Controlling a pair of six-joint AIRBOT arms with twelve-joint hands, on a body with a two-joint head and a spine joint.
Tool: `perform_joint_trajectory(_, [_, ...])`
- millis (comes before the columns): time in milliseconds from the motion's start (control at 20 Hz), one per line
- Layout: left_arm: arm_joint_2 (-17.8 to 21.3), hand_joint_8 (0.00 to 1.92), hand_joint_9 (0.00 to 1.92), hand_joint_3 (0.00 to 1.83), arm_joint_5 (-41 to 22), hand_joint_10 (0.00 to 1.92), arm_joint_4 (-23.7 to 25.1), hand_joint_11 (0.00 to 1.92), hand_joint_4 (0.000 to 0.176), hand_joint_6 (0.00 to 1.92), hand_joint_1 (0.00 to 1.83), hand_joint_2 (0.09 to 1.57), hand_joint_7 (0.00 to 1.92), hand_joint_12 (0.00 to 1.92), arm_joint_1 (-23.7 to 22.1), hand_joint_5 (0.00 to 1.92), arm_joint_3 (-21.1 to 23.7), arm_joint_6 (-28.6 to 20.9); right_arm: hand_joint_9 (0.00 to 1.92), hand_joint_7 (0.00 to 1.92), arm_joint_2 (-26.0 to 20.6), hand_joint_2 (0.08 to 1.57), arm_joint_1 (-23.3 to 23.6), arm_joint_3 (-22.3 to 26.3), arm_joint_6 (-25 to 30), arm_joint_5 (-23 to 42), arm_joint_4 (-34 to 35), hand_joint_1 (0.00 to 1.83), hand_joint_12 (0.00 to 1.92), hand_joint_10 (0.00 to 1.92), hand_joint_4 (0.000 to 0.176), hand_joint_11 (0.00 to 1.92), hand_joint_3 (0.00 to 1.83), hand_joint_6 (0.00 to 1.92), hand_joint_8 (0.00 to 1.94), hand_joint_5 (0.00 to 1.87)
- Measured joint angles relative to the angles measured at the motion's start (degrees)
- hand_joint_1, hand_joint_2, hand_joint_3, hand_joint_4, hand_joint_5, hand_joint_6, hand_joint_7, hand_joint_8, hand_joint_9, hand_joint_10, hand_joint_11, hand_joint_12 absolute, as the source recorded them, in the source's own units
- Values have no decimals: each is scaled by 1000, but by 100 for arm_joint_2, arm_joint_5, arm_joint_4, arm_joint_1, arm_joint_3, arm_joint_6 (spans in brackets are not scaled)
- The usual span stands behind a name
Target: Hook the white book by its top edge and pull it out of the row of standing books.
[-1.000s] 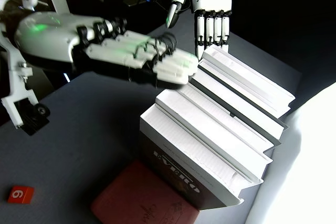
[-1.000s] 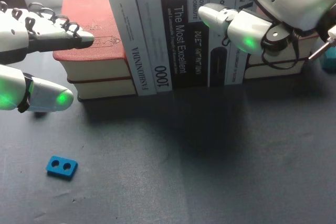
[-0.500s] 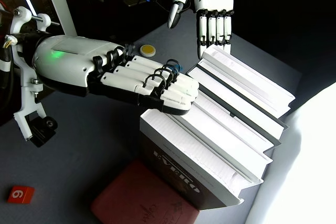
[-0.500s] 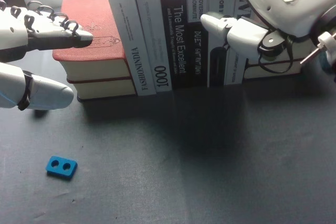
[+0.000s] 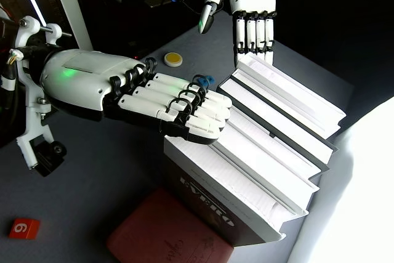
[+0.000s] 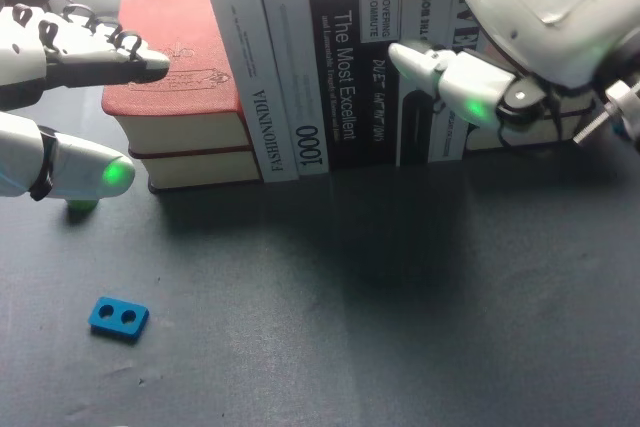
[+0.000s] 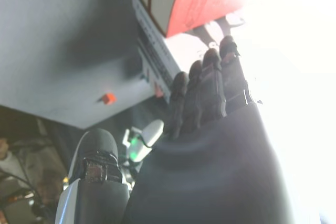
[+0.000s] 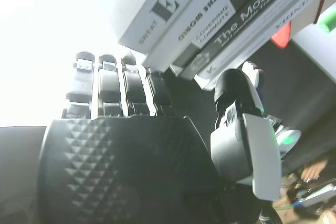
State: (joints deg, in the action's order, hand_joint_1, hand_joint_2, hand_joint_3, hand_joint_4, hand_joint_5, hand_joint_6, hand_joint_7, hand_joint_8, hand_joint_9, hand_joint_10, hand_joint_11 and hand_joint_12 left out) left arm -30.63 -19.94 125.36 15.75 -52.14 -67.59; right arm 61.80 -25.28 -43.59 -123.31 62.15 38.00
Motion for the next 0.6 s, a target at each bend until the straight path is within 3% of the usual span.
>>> perform_joint_trajectory(600, [2, 0, 0, 0, 17, 0, 4, 0, 0, 2, 0, 1270, 0, 0, 0, 18, 0, 0, 6, 56, -669, 1274, -227, 1003, -529, -15, 66, 0, 0, 2, 0, 0, 3, 7, 11, 82])
